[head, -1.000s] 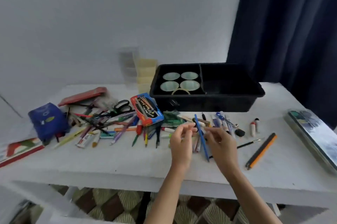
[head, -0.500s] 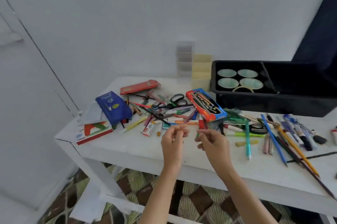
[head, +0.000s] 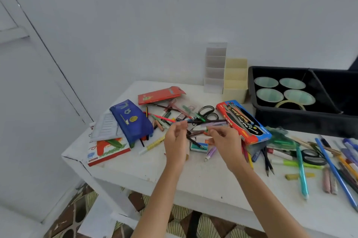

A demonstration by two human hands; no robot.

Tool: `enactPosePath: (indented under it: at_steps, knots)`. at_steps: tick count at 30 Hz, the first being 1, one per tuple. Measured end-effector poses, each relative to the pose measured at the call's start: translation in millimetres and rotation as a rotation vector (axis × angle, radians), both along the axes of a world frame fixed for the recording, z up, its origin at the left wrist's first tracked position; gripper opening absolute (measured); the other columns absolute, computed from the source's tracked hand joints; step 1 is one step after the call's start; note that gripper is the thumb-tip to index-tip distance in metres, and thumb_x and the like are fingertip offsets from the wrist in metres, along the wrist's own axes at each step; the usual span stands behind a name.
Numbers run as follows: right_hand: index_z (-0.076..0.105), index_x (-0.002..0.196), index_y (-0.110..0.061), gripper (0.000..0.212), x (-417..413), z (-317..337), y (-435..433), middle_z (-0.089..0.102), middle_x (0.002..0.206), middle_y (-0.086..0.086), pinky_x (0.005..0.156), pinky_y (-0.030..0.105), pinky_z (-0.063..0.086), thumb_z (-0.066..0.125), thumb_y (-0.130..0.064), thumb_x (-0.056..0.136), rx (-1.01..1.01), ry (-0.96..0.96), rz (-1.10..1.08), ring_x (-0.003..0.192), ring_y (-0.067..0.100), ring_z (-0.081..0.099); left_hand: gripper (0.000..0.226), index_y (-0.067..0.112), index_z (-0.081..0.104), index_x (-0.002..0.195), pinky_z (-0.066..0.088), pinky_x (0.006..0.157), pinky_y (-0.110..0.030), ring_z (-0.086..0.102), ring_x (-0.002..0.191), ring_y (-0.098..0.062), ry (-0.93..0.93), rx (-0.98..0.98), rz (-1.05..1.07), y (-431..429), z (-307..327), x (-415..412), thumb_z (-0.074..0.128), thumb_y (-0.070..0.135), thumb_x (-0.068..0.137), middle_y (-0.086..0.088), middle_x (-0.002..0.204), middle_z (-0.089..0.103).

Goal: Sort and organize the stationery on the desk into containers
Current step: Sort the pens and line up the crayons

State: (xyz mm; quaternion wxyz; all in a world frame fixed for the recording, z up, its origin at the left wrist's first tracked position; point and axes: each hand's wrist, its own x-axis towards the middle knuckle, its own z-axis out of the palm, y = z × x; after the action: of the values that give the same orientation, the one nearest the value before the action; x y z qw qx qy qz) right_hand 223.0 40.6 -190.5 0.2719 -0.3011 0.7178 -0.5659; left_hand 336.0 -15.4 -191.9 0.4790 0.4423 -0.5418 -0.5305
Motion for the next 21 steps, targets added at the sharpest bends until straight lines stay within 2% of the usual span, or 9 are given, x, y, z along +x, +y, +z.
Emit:
enactPosePath:
  at_steps: [4,6,9,11,13,15,17,19,21]
  knots:
    - [0.07,0.106,-0.015,0.022,-17.5,0.7,-43.2,0.069,0.084,0.002,0.068,0.039,0.058,0.054,-0.009,0.092,0.007,0.019,-0.03,0.071,0.019,0.063,0.029,0.015,0.059,0.115,0.043,0.078,-0.007,0.057,0.102,-0.005,-0.063,0.0,-0.013,-34.1,1.0,-16.5,0.046,0.003,0.092,0.008,0.108,0.062]
    - [0.068,0.11,-0.014,0.023,-26.1,0.5,-63.1,0.069,0.1,0.002,0.075,0.033,0.055,0.053,-0.01,0.092,0.01,0.075,-0.043,0.08,0.015,0.063,0.031,0.018,0.056,0.121,0.042,0.086,-0.012,0.052,0.107,-0.005,-0.145,-0.014,-0.041,-48.6,-1.7,-24.7,0.046,0.007,0.094,0.009,0.114,0.058]
    - [0.06,0.122,-0.01,0.031,-37.6,2.7,-90.8,0.061,0.119,0.004,0.096,0.034,0.046,0.053,-0.007,0.091,0.017,0.15,-0.014,0.105,0.016,0.057,0.032,0.017,0.054,0.126,0.037,0.1,-0.022,0.045,0.114,-0.002,-0.305,-0.121,-0.087,-71.9,-5.6,-35.4,0.048,0.011,0.095,0.009,0.122,0.053]
    - [0.052,0.13,-0.007,0.039,-45.6,0.4,-108.2,0.057,0.128,0.007,0.102,0.037,0.042,0.053,-0.007,0.091,0.066,0.212,0.054,0.116,0.02,0.053,0.034,0.013,0.053,0.127,0.033,0.098,-0.014,0.045,0.114,-0.004,-0.417,-0.23,-0.116,-82.9,-9.7,-42.5,0.05,0.009,0.094,0.004,0.124,0.054]
    - [0.047,0.134,-0.005,0.043,-52.2,-3.0,-121.7,0.053,0.132,0.011,0.103,0.035,0.04,0.052,-0.009,0.092,0.127,0.228,0.116,0.12,0.023,0.051,0.035,0.009,0.054,0.126,0.028,0.087,0.001,0.046,0.108,-0.003,-0.493,-0.301,-0.138,-90.6,-14.5,-48.4,0.052,0.005,0.092,-0.001,0.123,0.056]
    - [0.048,0.133,-0.003,0.041,-56.2,-7.1,-129.9,0.054,0.131,0.013,0.102,0.034,0.04,0.052,-0.01,0.092,0.16,0.224,0.143,0.119,0.024,0.051,0.034,0.006,0.055,0.125,0.027,0.081,0.005,0.046,0.101,0.0,-0.517,-0.312,-0.157,-96.1,-18.1,-52.7,0.052,0.002,0.091,-0.005,0.12,0.058]
    - [0.053,0.128,-0.003,0.036,-58.0,-11.3,-133.6,0.059,0.125,0.013,0.097,0.031,0.043,0.052,-0.01,0.093,0.142,0.22,0.141,0.112,0.023,0.055,0.033,0.006,0.056,0.124,0.03,0.085,0.002,0.05,0.104,-0.005,-0.529,-0.309,-0.154,-100.2,-21.9,-56.0,0.053,0.002,0.091,-0.006,0.12,0.059]
    - [0.059,0.122,-0.007,0.03,-58.2,-11.2,-135.0,0.063,0.117,0.009,0.089,0.026,0.045,0.054,-0.011,0.092,0.097,0.192,0.127,0.105,0.018,0.057,0.034,0.01,0.056,0.124,0.035,0.095,-0.013,0.051,0.113,-0.015,-0.558,-0.326,-0.141,-102.0,-24.8,-58.2,0.056,0.008,0.09,-0.004,0.121,0.059]
    - [0.063,0.114,-0.014,0.024,-57.9,-5.9,-134.9,0.064,0.109,0.003,0.091,0.03,0.047,0.055,-0.012,0.091,0.035,0.129,0.098,0.102,0.017,0.059,0.035,0.013,0.057,0.123,0.036,0.1,-0.025,0.049,0.116,-0.017,-0.593,-0.375,-0.117,-100.4,-25.0,-58.0,0.061,0.015,0.089,-0.001,0.121,0.059]
